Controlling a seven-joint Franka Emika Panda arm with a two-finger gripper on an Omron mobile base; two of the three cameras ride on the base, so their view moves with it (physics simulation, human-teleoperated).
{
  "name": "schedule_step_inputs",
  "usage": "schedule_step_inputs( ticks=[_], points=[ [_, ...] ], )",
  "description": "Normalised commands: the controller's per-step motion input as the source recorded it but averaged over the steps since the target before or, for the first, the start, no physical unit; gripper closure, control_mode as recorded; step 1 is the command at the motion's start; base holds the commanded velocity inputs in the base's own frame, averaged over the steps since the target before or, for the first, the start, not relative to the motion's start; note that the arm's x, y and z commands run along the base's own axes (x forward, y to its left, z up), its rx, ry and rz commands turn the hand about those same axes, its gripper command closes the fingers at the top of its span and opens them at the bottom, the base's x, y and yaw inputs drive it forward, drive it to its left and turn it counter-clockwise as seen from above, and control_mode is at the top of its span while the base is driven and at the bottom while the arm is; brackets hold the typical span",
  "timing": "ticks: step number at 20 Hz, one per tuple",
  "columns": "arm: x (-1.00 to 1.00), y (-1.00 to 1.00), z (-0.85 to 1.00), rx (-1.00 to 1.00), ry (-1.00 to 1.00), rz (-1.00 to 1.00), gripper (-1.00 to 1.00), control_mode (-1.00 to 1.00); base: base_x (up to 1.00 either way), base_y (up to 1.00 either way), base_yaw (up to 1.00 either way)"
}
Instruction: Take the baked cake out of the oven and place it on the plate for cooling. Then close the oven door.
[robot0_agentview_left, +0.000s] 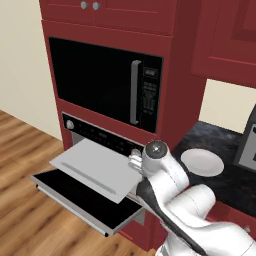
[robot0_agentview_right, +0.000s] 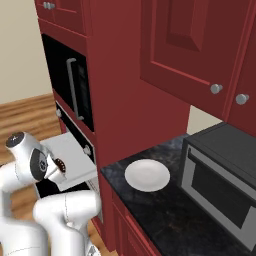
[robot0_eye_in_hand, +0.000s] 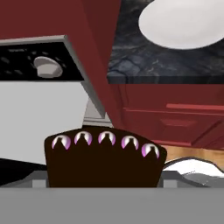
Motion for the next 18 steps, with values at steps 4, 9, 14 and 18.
schedule_step_inputs(
  ticks=[4, 9, 14, 18],
  points=[
    [-0.27, -0.46, 0.89, 0.11, 0.11, -0.02, 1.0, -1.0, 0.0, 0.0, 0.0],
    [-0.01, -0.66, 0.5, 0.09, 0.14, -0.09, 1.0, -1.0, 0.0, 0.0, 0.0],
    [0.08, -0.78, -0.01, 0.04, 0.06, -0.1, 1.0, -1.0, 0.0, 0.0, 0.0],
    [0.07, -0.76, -0.32, 0.0, 0.0, -0.04, 1.0, -1.0, 0.0, 0.0, 0.0]
  ],
)
